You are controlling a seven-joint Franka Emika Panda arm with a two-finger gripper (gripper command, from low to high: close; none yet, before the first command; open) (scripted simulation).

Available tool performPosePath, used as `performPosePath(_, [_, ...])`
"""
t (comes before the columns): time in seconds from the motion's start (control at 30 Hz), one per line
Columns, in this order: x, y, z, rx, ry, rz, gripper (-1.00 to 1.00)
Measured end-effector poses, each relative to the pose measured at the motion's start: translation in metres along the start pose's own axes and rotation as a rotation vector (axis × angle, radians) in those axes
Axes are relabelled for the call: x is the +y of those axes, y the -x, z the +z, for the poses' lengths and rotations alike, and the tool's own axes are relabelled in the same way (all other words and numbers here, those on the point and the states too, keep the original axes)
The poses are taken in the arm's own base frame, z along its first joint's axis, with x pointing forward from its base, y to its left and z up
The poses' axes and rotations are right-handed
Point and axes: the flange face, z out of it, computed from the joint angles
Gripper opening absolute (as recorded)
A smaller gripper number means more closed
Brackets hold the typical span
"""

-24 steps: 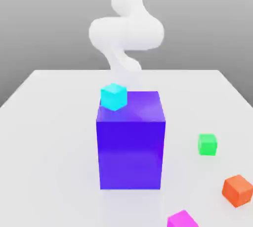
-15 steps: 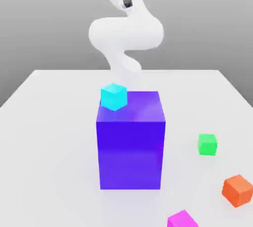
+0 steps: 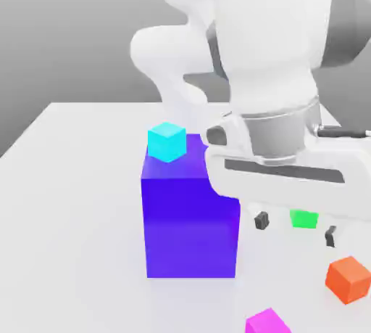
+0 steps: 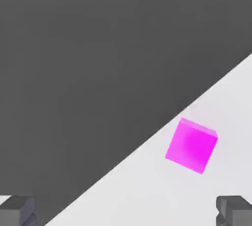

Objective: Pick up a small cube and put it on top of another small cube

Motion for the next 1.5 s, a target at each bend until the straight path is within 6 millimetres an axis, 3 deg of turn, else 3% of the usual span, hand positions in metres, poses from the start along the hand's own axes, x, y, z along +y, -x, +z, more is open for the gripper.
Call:
performPosePath(0.27, [0.020, -0.009, 0.101, 0.186, 0.052, 0.246, 0.00])
performPosePath(0.4, [0.025, -0.019, 0.157, 0.207, 0.048, 0.266, 0.00])
performPosePath(0.43, [0.026, -0.021, 0.166, 0.208, 0.049, 0.268, -1.00])
performPosePath(0.63, [0.027, -0.022, 0.171, 0.207, 0.047, 0.268, -1.00])
performPosePath(0.8, [0.023, -0.010, 0.116, 0.206, 0.049, 0.262, -1.00])
performPosePath(0.83, [0.028, -0.006, 0.113, 0.199, 0.063, 0.224, -1.00])
performPosePath(1.17, [0.109, 0.057, 0.115, 0.081, 0.205, -0.401, -1.00])
performPosePath(1.5, [0.195, 0.110, 0.096, -0.022, 0.252, -1.097, -1.00])
